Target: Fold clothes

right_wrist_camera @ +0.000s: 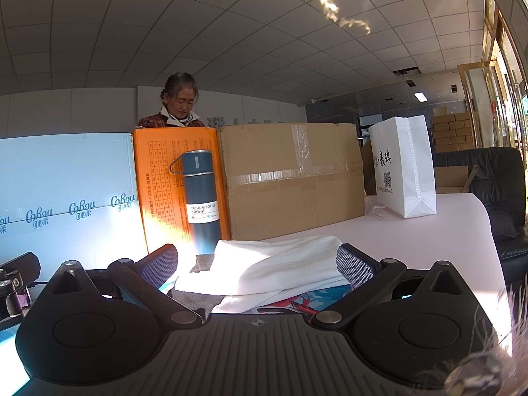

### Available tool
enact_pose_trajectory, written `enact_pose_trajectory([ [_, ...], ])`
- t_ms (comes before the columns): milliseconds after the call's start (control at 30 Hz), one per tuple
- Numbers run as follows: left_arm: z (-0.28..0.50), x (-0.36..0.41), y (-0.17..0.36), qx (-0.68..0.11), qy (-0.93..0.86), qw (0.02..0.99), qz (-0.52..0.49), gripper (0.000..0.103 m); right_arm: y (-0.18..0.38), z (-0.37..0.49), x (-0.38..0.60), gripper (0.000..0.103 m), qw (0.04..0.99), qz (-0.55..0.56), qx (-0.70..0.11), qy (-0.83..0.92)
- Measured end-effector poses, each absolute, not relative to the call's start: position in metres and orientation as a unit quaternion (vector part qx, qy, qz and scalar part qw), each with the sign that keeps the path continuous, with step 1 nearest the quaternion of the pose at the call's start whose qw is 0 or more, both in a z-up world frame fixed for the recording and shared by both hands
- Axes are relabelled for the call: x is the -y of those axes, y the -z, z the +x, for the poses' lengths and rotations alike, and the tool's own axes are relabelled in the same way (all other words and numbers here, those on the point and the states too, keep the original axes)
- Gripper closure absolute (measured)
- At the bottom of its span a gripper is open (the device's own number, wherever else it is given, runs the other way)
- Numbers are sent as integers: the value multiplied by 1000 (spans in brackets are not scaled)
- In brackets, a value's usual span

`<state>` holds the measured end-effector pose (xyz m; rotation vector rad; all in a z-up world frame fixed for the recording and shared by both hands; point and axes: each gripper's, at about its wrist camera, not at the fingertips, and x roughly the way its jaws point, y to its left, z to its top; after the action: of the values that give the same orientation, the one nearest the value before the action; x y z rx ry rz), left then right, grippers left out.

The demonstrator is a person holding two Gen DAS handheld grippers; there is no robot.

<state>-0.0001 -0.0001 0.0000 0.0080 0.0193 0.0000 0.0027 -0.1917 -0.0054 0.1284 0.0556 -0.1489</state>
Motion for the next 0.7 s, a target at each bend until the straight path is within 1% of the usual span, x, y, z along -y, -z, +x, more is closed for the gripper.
enact_pose_trajectory([
  [700,0,-2,-1,-9,0,1000,4,0,5,3,191,0,995,64,-29,74],
])
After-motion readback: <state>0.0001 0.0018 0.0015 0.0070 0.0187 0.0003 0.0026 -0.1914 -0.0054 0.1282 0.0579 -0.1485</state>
